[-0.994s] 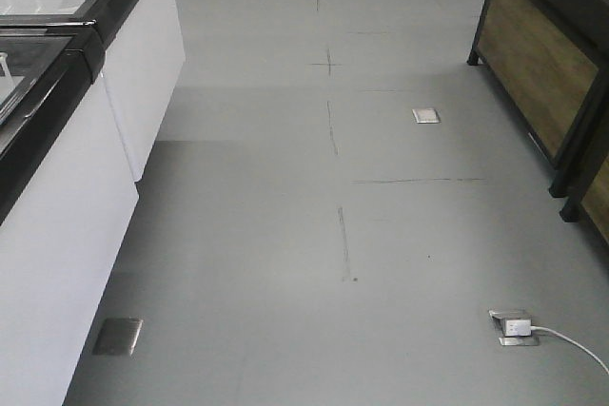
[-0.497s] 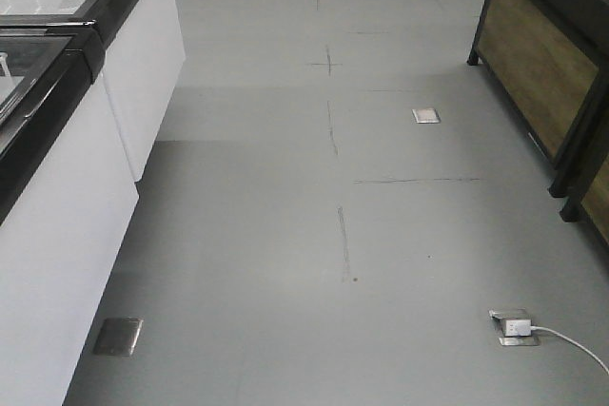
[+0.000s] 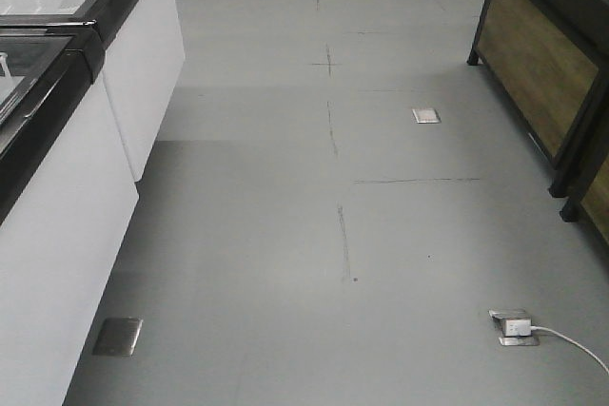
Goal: Left arm holds basket, right arm returns cookies
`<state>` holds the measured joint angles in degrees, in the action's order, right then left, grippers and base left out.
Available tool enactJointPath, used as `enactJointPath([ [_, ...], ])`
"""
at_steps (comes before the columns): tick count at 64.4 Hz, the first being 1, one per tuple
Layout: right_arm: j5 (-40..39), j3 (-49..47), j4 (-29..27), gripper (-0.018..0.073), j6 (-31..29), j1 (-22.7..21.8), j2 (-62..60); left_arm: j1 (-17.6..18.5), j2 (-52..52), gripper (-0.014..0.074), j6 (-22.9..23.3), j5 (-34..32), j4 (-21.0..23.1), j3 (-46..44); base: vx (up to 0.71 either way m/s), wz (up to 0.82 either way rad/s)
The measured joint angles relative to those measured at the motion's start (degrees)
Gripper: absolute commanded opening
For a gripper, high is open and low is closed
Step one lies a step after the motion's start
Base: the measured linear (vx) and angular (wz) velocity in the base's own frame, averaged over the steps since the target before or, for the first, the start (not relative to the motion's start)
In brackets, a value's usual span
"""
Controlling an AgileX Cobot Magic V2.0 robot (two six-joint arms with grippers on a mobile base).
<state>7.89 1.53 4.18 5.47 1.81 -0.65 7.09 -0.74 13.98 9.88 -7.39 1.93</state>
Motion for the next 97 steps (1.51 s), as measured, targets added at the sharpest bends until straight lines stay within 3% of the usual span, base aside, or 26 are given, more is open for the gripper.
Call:
enactJointPath([
  [20, 0.0, 0.0, 0.0, -0.0009, 0.0, 0.0, 0.0, 0.0, 0.0, -0.0008, 2.3, -0.6, 0.3, -0.4, 0.00, 0.00],
  [36, 0.0, 0.0, 0.0, -0.0009, 0.0, 0.0, 0.0, 0.0, 0.5, -0.0007, 2.7, -0.5, -5.5, -8.8, 0.00, 0.00],
  [55, 0.0, 0.0, 0.0, -0.0009, 0.0, 0.0, 0.0, 0.0, 12.7, -0.0007, 3.1, 5.6, -6.0, -19.3, 0.00, 0.00],
  [82, 0.0, 0.0, 0.0, -0.0009, 0.0, 0.0, 0.0, 0.0, 25.6, -0.0002, 3.1, 2.3, -5.3, -21.8, 0.00, 0.00],
  [97, 0.0, 0.0, 0.0, -0.0009, 0.0, 0.0, 0.0, 0.0, 27.1, 0.0080, 3.1, 1.6, 0.5, -21.8, 0.00, 0.00],
])
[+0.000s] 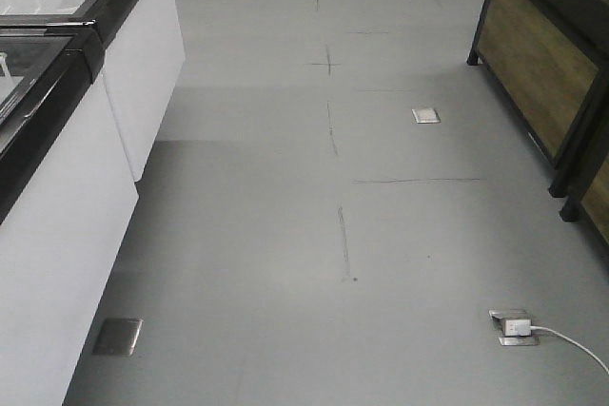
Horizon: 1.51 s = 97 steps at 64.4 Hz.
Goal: Left arm holds basket, right arm returns cookies
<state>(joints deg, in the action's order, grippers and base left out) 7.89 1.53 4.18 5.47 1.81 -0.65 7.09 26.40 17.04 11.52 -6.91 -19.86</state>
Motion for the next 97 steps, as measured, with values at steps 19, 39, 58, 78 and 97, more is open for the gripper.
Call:
enactJointPath([
  [19, 0.0, 0.0, 0.0, -0.0009, 0.0, 0.0, 0.0, 0.0, 0.0, 0.0343, 1.8, 5.1, 6.0, 0.0, 0.00, 0.00],
  [39, 0.0, 0.0, 0.0, -0.0009, 0.0, 0.0, 0.0, 0.0, 3.9, 0.0434, 14.5, 5.5, 7.6, -0.1, 0.00, 0.00],
  [58, 0.0, 0.0, 0.0, -0.0009, 0.0, 0.0, 0.0, -5.1, 9.7, 0.0433, 24.7, 8.8, 6.4, -12.1, 0.00, 0.00],
  [78, 0.0, 0.0, 0.0, -0.0009, 0.0, 0.0, 0.0, -20.2, 14.4, 0.0433, 25.1, 25.0, -1.5, -29.2, 0.00, 0.00],
  [97, 0.0, 0.0, 0.0, -0.0009, 0.0, 0.0, 0.0, -32.7, 19.5, 0.0433, 25.1, 30.0, -2.0, -32.8, 0.00, 0.00],
])
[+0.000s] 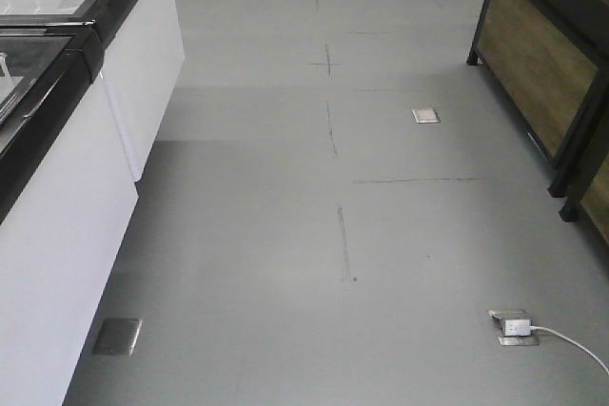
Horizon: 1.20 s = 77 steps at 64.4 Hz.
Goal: Left arm holds basket, right arm returns cookies
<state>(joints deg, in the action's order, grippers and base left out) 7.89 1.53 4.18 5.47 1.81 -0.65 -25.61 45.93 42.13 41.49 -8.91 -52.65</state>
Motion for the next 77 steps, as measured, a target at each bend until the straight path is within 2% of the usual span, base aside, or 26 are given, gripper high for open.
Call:
enactJointPath([
  [16, 0.0, 0.0, 0.0, -0.0009, 0.0, 0.0, 0.0, -9.0, 4.4, 0.0433, 0.1, -0.1, 2.9, -7.6, 0.00, 0.00],
  [26, 0.0, 0.0, 0.0, -0.0009, 0.0, 0.0, 0.0, -15.9, 8.4, 0.0433, -0.2, 0.9, 8.1, -13.2, 0.00, 0.00],
  [31, 0.0, 0.0, 0.0, -0.0009, 0.0, 0.0, 0.0, -18.9, 10.6, 0.0433, -2.3, 1.5, 12.2, -15.0, 0.00, 0.00],
  [39, 0.0, 0.0, 0.0, -0.0009, 0.0, 0.0, 0.0, -23.0, 14.2, 0.0433, -8.8, 1.5, 21.8, -15.6, 0.00, 0.00],
  [44, 0.0, 0.0, 0.0, -0.0009, 0.0, 0.0, 0.0, -25.5, 17.2, 0.0433, -14.4, 1.5, 29.5, -15.6, 0.00, 0.00],
  [51, 0.0, 0.0, 0.0, -0.0009, 0.0, 0.0, 0.0, -29.0, 20.1, 0.0433, -24.0, 1.0, 39.3, -15.6, 0.00, 0.00],
  [57, 0.0, 0.0, 0.0, -0.0009, 0.0, 0.0, 0.0, -32.0, 22.1, 0.0433, -34.7, 0.6, 47.3, -15.6, 0.00, 0.00],
  [61, 0.0, 0.0, 0.0, -0.0009, 0.0, 0.0, 0.0, -33.9, 23.4, 0.0433, -39.9, 0.5, 53.0, -15.6, 0.00, 0.00],
  [66, 0.0, 0.0, 0.0, -0.0009, 0.0, 0.0, 0.0, -35.6, 25.0, 0.0433, -42.8, 0.6, 58.6, -15.6, 0.00, 0.00],
  [77, 0.0, 0.0, 0.0, -0.0009, 0.0, 0.0, 0.0, -36.7, 28.8, 0.0433, -48.2, 1.7, 67.2, -15.6, 0.00, 0.00],
])
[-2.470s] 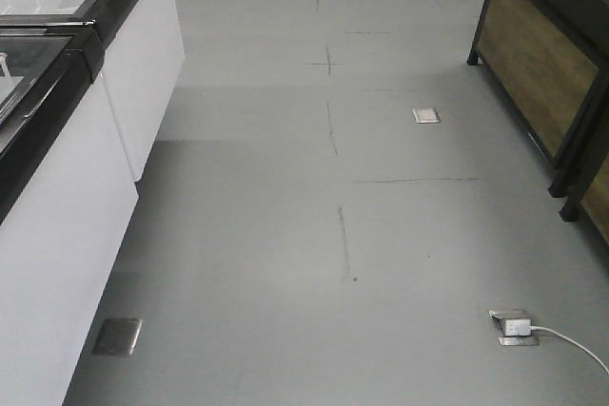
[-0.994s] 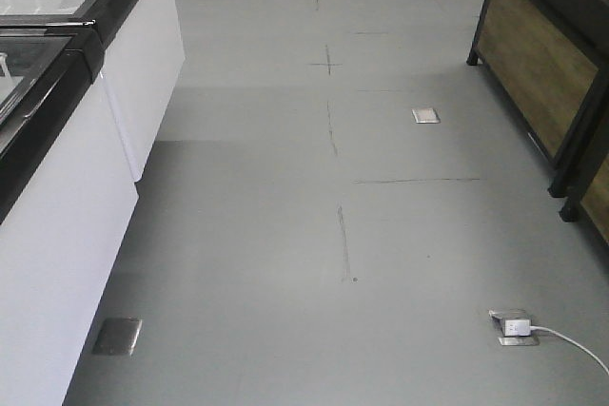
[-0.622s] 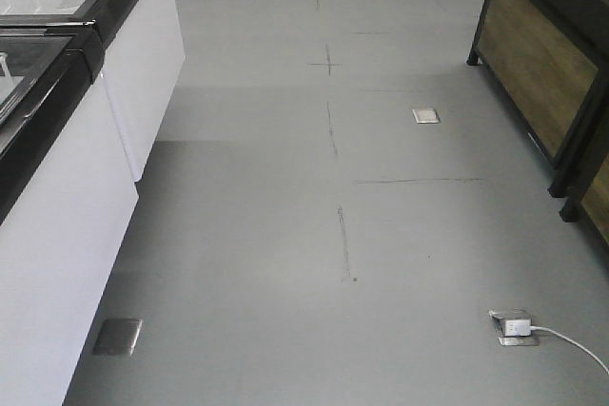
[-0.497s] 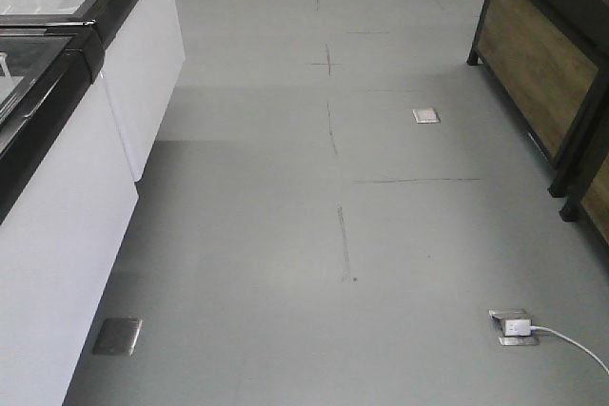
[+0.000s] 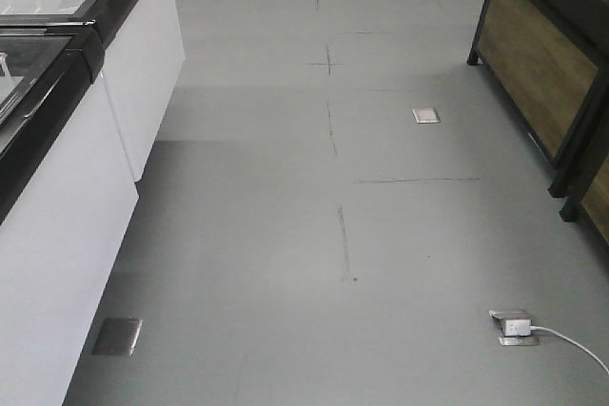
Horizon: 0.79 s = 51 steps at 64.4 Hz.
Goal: Left arm holds basket, right arm returns cookies
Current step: 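Lift the light-blue basket with the left gripper and swing it forward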
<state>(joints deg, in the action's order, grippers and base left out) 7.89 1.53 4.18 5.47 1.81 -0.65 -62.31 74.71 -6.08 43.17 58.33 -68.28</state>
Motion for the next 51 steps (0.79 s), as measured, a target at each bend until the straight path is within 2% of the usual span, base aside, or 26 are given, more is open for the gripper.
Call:
enactJointPath([
  [8, 0.0, 0.0, 0.0, -0.0009, 0.0, 0.0, 0.0, 0.0, 3.5, 0.0433, -7.7, 3.2, 7.2, 0.0, 0.00, 0.00],
  [15, 0.0, 0.0, 0.0, -0.0009, 0.0, 0.0, 0.0, 0.0, 6.2, 0.0433, -12.5, 5.3, 12.8, 0.0, 0.00, 0.00],
  [29, 0.0, 0.0, 0.0, -0.0009, 0.0, 0.0, 0.0, 0.0, 8.5, 0.0433, -21.9, 5.6, 23.3, 0.0, 0.00, 0.00],
  [36, 0.0, 0.0, 0.0, -0.0009, 0.0, 0.0, 0.0, 0.0, 9.3, 0.0433, -23.6, 5.7, 26.8, 0.0, 0.00, 0.00],
  [51, 0.0, 0.0, 0.0, -0.0009, 0.0, 0.0, 0.0, 0.0, 12.0, 0.0433, -24.0, 6.7, 30.8, 0.0, 0.00, 0.00],
])
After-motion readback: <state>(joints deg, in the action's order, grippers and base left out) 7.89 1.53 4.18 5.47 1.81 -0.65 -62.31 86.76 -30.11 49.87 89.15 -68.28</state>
